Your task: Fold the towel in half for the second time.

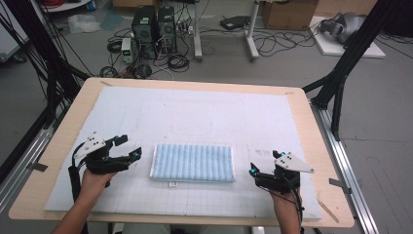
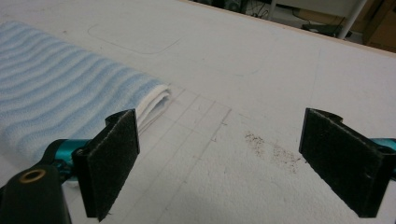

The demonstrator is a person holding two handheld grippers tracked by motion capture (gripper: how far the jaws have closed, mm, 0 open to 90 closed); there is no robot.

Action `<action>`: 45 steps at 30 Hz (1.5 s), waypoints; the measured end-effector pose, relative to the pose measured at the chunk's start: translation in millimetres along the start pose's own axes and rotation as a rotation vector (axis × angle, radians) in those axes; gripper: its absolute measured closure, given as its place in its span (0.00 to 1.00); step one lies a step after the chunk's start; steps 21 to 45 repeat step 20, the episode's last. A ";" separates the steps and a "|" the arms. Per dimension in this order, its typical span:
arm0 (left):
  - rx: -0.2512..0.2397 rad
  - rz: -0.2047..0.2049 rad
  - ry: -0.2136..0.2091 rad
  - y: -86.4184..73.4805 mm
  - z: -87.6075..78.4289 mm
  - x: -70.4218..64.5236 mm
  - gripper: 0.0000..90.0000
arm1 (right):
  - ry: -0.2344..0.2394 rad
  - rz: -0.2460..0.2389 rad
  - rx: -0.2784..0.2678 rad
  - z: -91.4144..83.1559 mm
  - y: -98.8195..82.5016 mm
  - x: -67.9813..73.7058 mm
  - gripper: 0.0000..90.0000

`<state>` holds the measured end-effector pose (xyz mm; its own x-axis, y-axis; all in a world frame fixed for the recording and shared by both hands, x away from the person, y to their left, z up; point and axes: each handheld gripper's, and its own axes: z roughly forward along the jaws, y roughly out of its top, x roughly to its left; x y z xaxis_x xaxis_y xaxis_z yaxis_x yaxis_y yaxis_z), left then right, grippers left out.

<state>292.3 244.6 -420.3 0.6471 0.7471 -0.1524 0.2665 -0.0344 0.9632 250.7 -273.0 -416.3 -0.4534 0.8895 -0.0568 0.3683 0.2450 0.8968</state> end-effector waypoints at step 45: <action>0.016 -0.004 0.003 -2.1 3.4 3.4 0.23 | -0.003 0.012 -0.004 -1.9 -2.2 -4.5 0.13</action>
